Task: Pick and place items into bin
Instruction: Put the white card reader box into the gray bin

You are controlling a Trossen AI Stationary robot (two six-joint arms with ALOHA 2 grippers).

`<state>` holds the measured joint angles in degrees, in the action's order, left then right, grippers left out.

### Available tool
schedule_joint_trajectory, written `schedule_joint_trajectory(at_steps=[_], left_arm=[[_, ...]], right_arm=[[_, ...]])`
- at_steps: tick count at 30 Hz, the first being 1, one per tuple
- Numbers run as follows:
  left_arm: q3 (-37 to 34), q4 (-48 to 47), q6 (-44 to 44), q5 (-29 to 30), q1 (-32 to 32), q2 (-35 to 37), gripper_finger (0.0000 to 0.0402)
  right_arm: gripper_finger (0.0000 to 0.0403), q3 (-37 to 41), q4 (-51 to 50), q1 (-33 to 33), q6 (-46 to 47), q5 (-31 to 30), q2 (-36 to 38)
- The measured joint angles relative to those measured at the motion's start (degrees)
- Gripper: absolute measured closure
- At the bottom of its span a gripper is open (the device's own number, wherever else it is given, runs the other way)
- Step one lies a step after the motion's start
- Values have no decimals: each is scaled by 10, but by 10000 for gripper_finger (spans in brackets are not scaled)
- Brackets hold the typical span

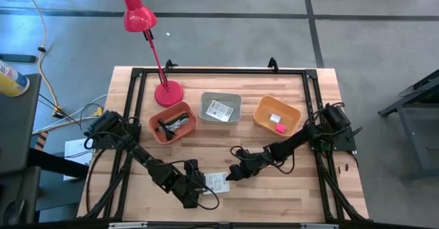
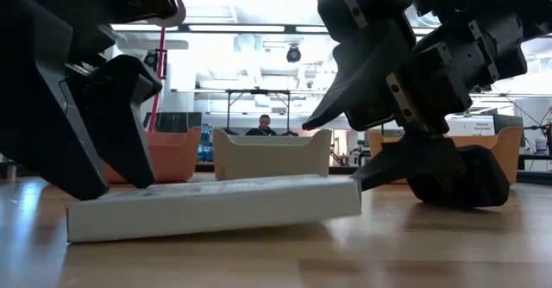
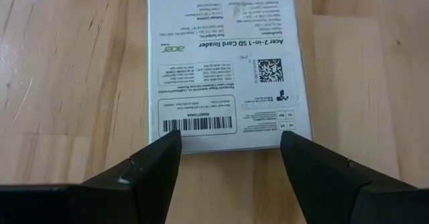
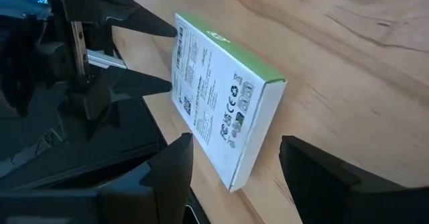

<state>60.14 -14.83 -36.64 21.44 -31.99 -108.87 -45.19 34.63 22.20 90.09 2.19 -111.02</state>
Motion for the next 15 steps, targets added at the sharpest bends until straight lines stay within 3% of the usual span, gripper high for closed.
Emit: schedule_joint_trajectory(at_steps=[15], left_arm=[[-1,1,-12,8,-7,-9,154]], right_arm=[[194,-62,-80,-1,8,38,-38]])
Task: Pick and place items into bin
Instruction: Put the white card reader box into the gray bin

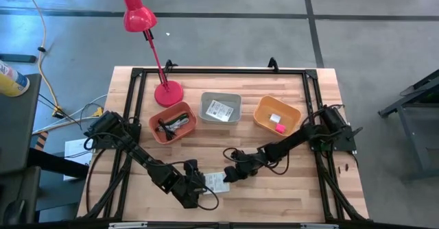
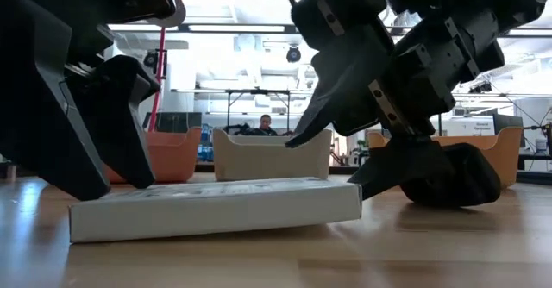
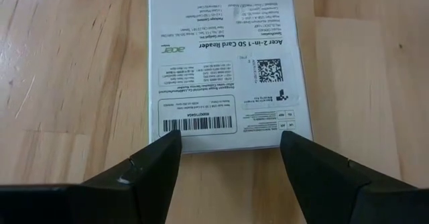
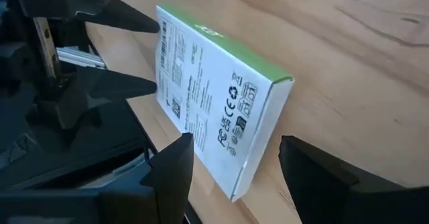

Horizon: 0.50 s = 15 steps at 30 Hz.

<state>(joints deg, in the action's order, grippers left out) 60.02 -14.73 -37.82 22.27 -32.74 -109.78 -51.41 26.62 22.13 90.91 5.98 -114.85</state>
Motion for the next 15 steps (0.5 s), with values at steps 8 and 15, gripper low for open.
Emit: schedule_joint_trajectory(at_steps=[8,15], left_arm=[[-1,-10,-17,16,-16,0,154],[-1,-15,-29,24,-19,-1,154]], right_arm=[[194,-24,14,4,4,13,-24],[194,-23,16,1,6,9,-24]])
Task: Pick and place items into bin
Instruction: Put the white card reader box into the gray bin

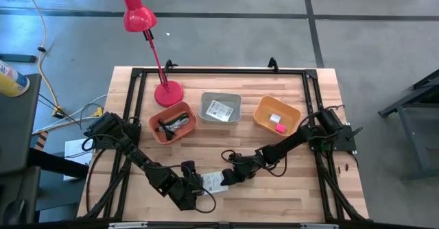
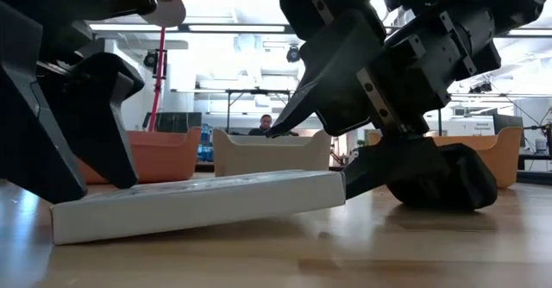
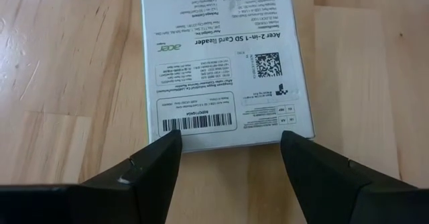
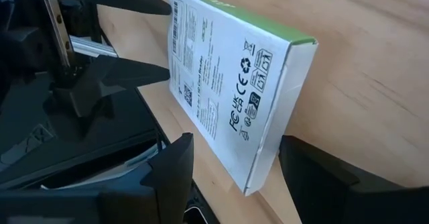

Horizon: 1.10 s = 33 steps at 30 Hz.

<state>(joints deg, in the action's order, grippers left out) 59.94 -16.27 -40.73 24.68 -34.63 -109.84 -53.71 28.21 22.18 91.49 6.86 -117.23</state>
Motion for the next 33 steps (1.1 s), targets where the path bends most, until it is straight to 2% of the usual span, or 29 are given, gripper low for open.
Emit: schedule_joint_trajectory(at_steps=[18,26,33], left_arm=[[0,-2,2,7,-1,0,154],[-2,-6,0,19,-7,0,154],[-25,26,-13,19,-9,3,154]], right_arm=[[194,1,-27,-3,1,8,0],[194,4,35,-5,-9,2,-1],[194,6,80,-4,-45,1,-2]])
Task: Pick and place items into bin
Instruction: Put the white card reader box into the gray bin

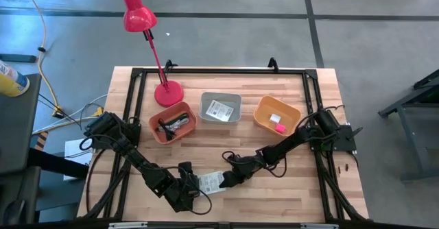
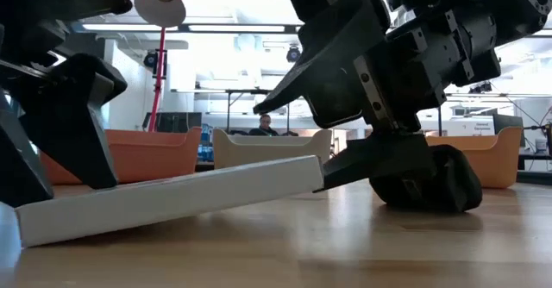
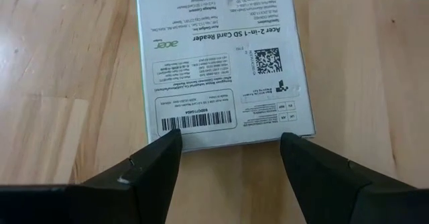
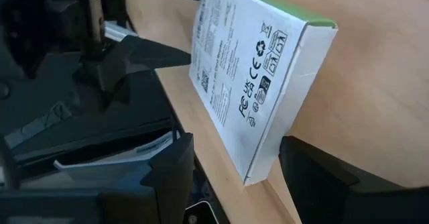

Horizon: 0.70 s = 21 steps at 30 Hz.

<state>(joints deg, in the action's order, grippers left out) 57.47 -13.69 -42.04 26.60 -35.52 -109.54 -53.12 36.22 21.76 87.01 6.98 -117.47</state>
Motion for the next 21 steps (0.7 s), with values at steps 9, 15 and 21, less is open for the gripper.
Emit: schedule_joint_trajectory(at_steps=[9,15,21], left_arm=[[-2,7,3,0,0,0,154],[-2,8,10,0,0,0,154],[-2,11,11,0,1,0,154]], right_arm=[[195,0,22,0,-27,8,-1],[195,0,32,0,-38,8,-1],[205,-2,30,0,-49,-1,-1]])
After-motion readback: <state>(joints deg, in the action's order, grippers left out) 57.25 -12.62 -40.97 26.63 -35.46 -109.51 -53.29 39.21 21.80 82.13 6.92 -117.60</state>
